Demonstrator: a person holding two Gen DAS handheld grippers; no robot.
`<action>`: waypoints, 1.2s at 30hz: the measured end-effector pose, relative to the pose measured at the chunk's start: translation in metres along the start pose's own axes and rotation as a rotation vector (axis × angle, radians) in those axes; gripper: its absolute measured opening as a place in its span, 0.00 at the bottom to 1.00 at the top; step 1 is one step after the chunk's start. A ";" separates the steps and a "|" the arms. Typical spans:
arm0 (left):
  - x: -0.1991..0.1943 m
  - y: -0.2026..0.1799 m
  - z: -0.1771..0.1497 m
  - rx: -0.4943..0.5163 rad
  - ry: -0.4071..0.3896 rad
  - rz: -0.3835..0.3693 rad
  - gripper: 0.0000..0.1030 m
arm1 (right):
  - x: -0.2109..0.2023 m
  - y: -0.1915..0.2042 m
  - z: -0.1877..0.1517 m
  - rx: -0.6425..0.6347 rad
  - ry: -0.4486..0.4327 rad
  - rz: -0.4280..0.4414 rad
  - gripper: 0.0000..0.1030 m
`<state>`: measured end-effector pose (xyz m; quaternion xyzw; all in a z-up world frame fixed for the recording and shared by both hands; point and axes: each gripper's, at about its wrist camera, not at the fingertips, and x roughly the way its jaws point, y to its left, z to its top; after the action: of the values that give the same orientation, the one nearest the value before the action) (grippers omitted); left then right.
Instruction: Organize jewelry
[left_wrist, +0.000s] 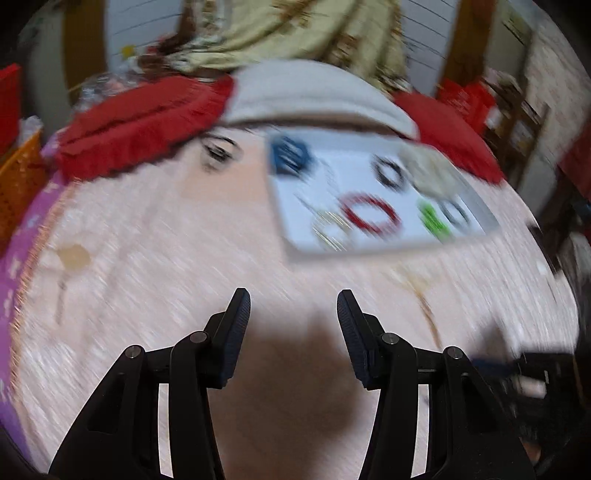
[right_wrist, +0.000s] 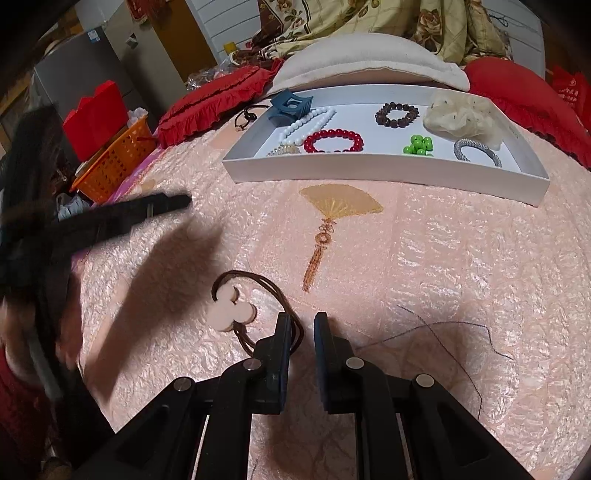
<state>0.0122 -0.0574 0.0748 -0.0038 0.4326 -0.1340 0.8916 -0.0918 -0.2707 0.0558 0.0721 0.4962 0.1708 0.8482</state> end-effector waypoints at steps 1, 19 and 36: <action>0.005 0.013 0.014 -0.032 -0.007 0.009 0.47 | 0.000 0.001 0.001 -0.002 -0.001 0.004 0.11; 0.152 0.091 0.126 -0.037 0.076 0.099 0.47 | 0.023 0.013 0.015 -0.075 0.002 -0.015 0.20; 0.098 0.080 0.108 -0.043 0.046 0.017 0.12 | 0.024 0.028 0.007 -0.105 -0.016 -0.022 0.03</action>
<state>0.1721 -0.0159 0.0574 -0.0161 0.4558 -0.1171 0.8822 -0.0811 -0.2351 0.0475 0.0234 0.4806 0.1867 0.8565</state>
